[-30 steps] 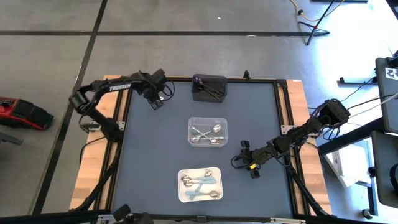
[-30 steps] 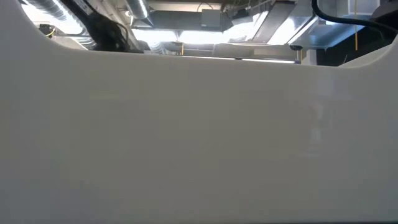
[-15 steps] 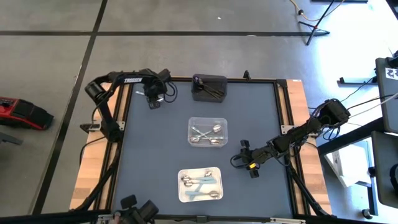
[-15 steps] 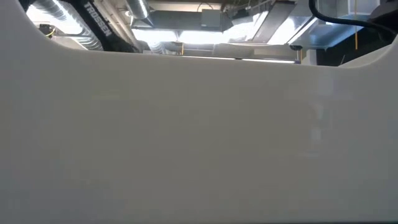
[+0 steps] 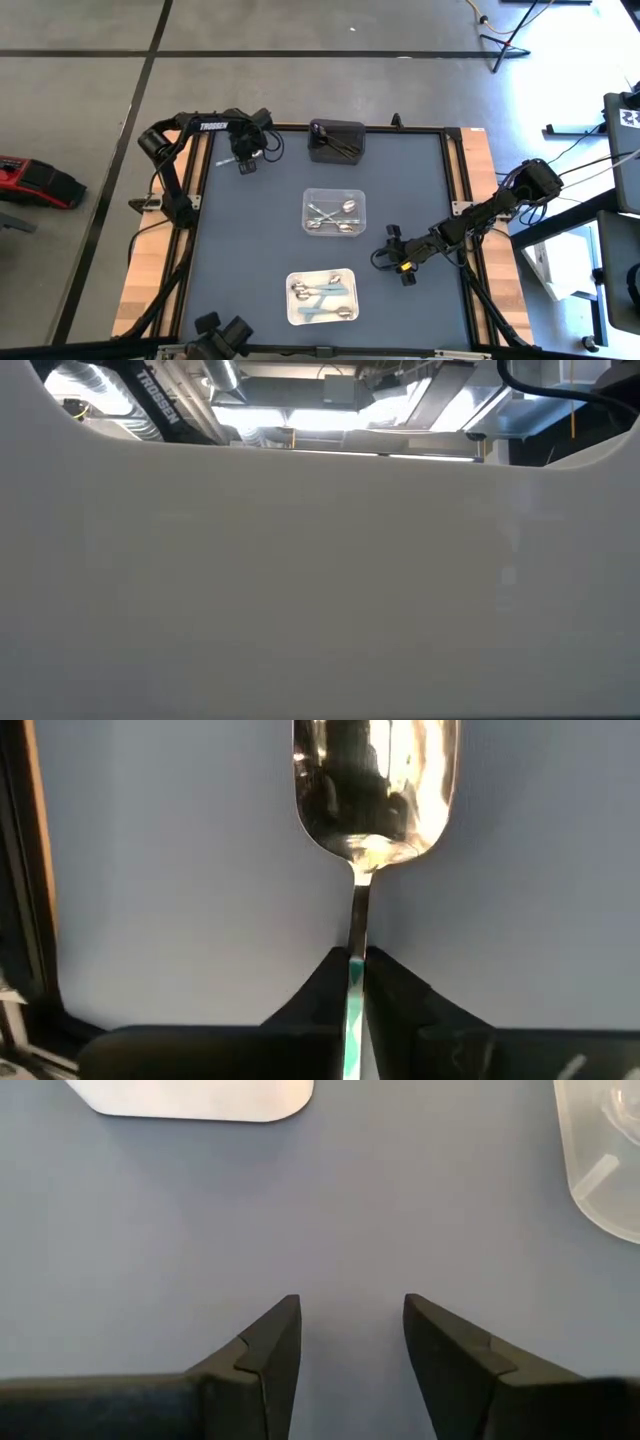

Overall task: Sort silverware by color (type)
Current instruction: Put the green patterned spoon into the transparent bin

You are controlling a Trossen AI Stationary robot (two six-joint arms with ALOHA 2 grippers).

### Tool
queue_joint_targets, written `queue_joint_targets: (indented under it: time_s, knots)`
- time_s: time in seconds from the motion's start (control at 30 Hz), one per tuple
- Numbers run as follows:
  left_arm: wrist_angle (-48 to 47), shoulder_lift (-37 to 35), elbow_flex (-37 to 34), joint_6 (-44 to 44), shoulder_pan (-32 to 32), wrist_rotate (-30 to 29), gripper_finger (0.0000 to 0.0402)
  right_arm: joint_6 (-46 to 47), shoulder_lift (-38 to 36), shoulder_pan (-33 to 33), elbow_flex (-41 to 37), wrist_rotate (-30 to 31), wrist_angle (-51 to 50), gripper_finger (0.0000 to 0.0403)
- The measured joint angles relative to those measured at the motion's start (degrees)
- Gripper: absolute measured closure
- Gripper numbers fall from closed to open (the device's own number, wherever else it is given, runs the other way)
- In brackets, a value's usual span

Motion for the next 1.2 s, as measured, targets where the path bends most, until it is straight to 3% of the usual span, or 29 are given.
queue_joint_targets:
  time_s: [0.33, 0.7, 0.9, 1.03, 1.2]
  knots:
    - [-2.88, -4.88, 3.46, -5.21, -7.36, 0.66, 0.0382, 0.24, 0.0, 0.0, 0.0, -0.02, 0.02, 0.0233]
    - [1.15, -17.75, 11.03, -16.33, -24.42, 2.72, 0.038, 2.46, 0.0, 0.11, 0.0, -0.02, 0.35, 0.0233]
    - [8.29, -18.23, 16.58, -21.03, -33.66, 6.85, 0.0379, 2.58, 0.0, 0.11, 0.0, -0.02, 0.39, 0.0233]
    - [14.87, -17.41, 16.7, -21.16, -38.63, 10.54, 0.0379, 4.95, 0.0, 0.11, 0.0, 1.5, 0.42, 0.0233]
    - [20.66, -14.55, 16.7, -21.47, -43.33, 10.52, 0.038, 5.11, 0.0, 0.11, 0.0, 1.49, 0.39, 0.0233]
